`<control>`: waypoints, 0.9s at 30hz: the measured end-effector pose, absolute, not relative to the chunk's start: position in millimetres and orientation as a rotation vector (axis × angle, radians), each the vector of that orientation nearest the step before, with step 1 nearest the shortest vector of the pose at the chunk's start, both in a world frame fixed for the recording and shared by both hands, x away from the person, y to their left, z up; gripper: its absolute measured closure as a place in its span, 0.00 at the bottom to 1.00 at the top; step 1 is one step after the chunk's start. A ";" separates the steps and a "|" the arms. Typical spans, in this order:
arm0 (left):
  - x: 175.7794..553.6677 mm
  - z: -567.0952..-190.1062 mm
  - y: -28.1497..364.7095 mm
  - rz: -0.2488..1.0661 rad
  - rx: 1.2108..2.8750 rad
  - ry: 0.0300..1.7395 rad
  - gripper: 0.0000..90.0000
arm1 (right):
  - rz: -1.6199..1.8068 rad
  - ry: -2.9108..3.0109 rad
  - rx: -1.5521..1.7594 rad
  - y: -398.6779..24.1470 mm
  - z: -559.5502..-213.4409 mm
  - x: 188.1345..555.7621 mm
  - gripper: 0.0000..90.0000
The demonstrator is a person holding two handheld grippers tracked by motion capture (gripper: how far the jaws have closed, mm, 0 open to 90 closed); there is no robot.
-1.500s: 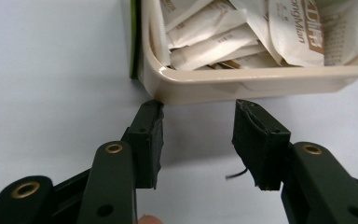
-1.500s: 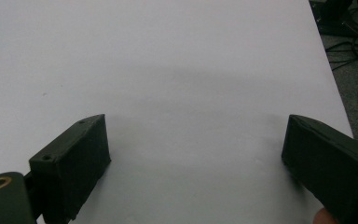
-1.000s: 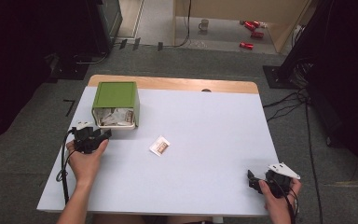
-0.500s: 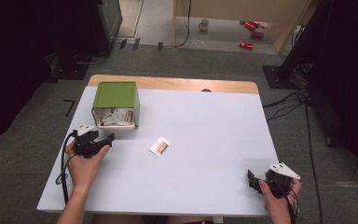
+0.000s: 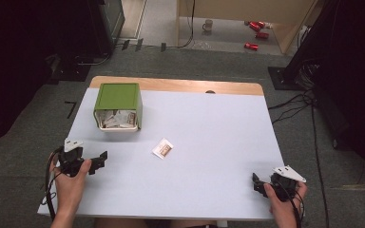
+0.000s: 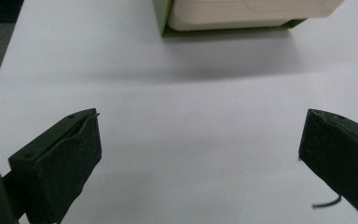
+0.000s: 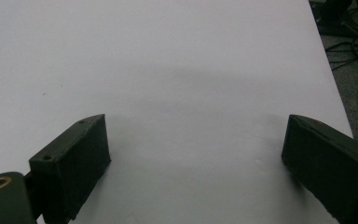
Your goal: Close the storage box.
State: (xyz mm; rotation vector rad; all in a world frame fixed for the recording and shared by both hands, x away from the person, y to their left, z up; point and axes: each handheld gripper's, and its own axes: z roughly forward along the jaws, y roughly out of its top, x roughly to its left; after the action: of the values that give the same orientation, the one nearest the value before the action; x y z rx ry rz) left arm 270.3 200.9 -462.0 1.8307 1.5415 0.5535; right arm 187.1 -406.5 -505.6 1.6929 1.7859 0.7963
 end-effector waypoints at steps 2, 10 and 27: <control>263.7 -462.3 204.8 0.546 1.823 1.536 0.00 | 0.796 1.786 1.693 -406.5 -505.6 187.0 0.08; 241.2 -466.5 218.7 0.604 1.840 1.544 0.00 | 0.796 1.786 1.693 -406.5 -505.6 187.0 0.08; 216.5 -491.7 232.9 0.660 1.916 1.581 0.00 | 0.796 1.785 1.692 -406.3 -505.7 186.9 0.08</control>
State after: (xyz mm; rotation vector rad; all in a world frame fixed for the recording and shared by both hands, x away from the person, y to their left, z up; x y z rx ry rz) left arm 216.5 232.9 -491.7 1.9164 1.5807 0.6596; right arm 186.9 -406.3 -505.7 1.6920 1.7852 0.7963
